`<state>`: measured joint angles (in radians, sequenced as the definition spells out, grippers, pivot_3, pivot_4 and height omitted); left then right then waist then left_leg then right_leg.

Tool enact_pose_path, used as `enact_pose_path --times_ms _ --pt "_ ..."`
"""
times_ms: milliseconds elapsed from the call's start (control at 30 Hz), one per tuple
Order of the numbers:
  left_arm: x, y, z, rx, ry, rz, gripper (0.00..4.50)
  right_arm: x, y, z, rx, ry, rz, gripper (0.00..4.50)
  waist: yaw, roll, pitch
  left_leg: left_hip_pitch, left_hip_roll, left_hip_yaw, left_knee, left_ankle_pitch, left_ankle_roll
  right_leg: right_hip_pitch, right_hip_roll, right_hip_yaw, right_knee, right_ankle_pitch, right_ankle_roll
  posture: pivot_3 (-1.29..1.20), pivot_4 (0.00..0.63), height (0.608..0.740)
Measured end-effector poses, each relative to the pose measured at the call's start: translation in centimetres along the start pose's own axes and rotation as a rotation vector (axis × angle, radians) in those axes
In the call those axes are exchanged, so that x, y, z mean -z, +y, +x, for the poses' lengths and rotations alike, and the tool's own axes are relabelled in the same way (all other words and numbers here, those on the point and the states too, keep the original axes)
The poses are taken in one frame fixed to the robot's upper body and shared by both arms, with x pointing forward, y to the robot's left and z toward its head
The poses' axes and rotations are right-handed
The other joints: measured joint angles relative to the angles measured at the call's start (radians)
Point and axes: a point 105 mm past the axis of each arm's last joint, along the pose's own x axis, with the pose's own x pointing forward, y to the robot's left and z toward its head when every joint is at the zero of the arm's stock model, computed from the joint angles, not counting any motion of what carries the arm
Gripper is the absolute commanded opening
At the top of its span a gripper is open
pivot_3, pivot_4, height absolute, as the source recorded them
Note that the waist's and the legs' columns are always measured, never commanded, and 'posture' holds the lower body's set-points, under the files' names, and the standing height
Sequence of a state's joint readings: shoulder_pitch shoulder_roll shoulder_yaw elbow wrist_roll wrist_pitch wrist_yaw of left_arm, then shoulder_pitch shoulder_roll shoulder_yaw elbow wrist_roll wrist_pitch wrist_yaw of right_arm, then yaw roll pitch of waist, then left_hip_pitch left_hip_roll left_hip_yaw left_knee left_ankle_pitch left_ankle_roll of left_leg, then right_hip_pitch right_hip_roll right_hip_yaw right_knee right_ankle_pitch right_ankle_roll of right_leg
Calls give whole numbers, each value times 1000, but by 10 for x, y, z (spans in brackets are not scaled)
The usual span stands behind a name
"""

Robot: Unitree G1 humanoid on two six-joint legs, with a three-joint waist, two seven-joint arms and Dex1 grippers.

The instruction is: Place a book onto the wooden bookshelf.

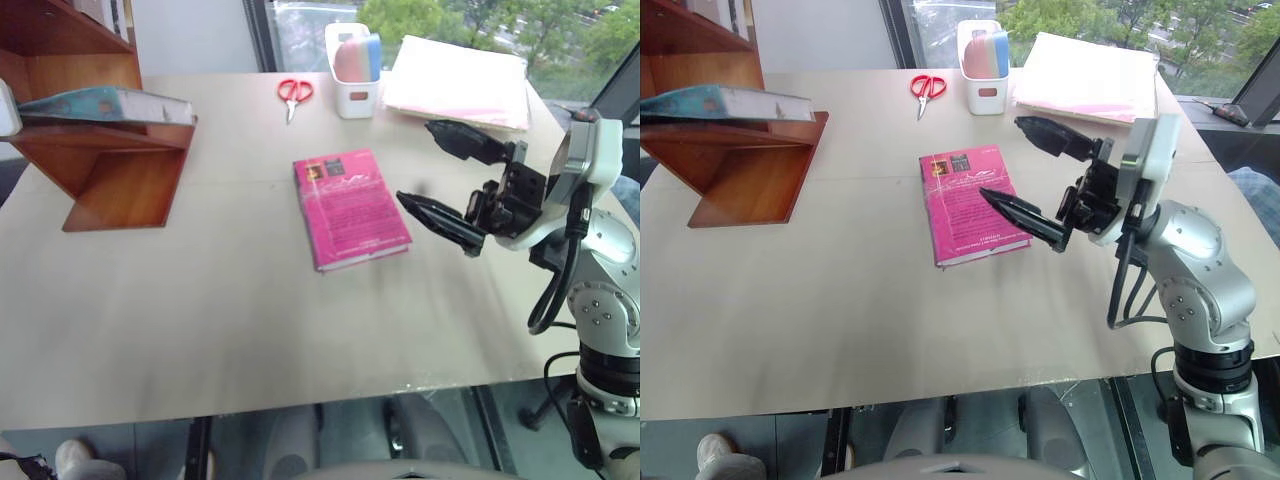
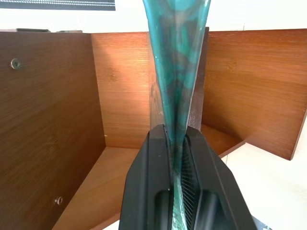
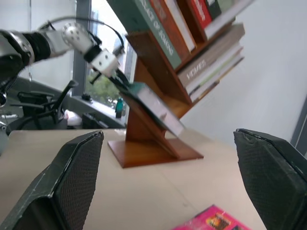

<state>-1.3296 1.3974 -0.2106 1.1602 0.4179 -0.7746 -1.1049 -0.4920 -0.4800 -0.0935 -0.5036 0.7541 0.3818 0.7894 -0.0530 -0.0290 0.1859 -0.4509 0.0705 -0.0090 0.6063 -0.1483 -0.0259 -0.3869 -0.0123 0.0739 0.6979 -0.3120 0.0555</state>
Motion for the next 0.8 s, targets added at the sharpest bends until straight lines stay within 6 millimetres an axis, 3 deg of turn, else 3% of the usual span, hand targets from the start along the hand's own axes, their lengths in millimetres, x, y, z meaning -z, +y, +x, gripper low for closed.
enact_pose_path --times_ms 100,267,433,567,667,733,800 --pt "-2 1 2 -1 -3 4 60 -5 0 6 -5 -31 -3 4500 3 0 0 0 0 0 1 0 0 0 0 0 0 0 0 0 150 740" --pt "-2 2 5 -17 -7 -6 1818 -12 0 16 -16 -65 -13 4500 8 0 0 0 1 0 2 0 0 0 1 0 1 0 0 0 150 740" --pt "-2 -4 4 -22 -35 -18 4143 -15 1 27 -39 -90 -6 4500 11 0 0 -1 1 1 2 0 0 0 0 0 0 0 0 0 150 740" --pt "-5 -19 -3 -28 -144 -58 4143 -10 -2 27 -40 -73 17 4500 11 0 0 -2 1 1 3 0 0 0 -1 0 0 1 -1 0 150 740" --pt "-17 -28 -19 -57 -276 -89 4143 -4 -6 29 -47 -47 56 4500 8 0 0 -2 2 2 3 0 0 0 -2 0 1 1 -1 0 150 740" --pt "-44 -22 -26 -81 -397 -149 4143 -2 -9 29 -52 -36 72 4500 12 0 0 -2 4 0 3 0 0 1 -3 -2 2 1 -1 0 150 740" --pt "-90 0 -45 -161 -579 -221 4143 -1 -12 30 -62 -27 84 4500 19 -3 -1 -3 4 0 7 0 0 3 -3 -6 1 1 -1 0 150 740"
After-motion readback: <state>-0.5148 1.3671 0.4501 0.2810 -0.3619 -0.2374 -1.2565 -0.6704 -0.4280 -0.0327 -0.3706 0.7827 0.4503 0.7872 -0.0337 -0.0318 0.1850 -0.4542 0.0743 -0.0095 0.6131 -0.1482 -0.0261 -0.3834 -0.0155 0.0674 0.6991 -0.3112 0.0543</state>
